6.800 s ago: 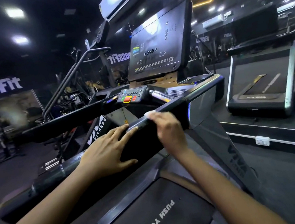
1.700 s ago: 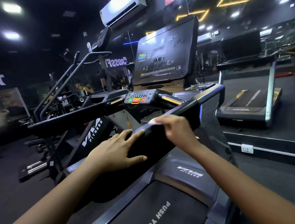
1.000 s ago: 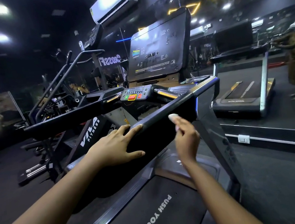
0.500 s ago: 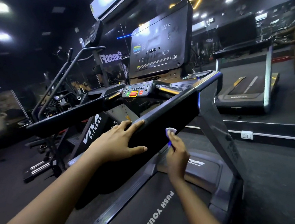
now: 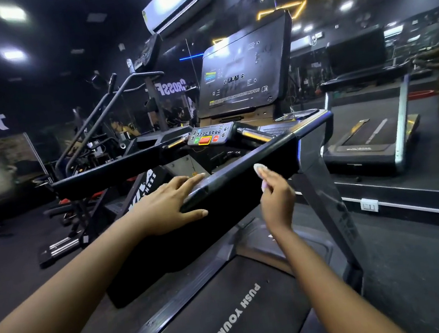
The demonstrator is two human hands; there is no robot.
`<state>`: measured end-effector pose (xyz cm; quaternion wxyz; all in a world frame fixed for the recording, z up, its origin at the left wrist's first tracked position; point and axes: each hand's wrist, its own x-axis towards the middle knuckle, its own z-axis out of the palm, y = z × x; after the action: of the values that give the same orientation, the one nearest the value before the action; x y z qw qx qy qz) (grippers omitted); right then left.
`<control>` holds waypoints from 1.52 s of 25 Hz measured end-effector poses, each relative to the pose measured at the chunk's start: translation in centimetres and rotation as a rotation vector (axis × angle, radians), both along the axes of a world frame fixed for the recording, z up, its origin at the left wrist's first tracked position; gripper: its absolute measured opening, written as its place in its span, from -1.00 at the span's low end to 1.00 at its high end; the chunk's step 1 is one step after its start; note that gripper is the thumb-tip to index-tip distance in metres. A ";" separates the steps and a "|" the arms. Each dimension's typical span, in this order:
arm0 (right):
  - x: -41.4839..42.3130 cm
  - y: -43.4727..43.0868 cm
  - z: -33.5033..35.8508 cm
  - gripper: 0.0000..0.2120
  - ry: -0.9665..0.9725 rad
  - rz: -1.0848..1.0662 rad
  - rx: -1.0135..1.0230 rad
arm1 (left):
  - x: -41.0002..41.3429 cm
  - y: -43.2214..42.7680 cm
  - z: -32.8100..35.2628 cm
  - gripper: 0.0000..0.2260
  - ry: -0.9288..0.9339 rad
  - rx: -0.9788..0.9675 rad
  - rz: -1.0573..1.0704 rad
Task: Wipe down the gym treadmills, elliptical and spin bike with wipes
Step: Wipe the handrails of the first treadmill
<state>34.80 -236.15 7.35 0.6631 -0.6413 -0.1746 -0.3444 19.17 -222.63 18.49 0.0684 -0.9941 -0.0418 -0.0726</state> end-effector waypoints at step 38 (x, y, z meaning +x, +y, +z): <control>-2.6 3.0 -1.8 -0.56 0.067 -0.035 -0.097 | -3.3 2.3 -1.7 -0.36 -0.124 -0.107 0.084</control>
<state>32.19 -233.17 5.58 0.6306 -0.6868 -0.1573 -0.3254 15.91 -220.36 16.77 0.0153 -0.9873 -0.0915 -0.1287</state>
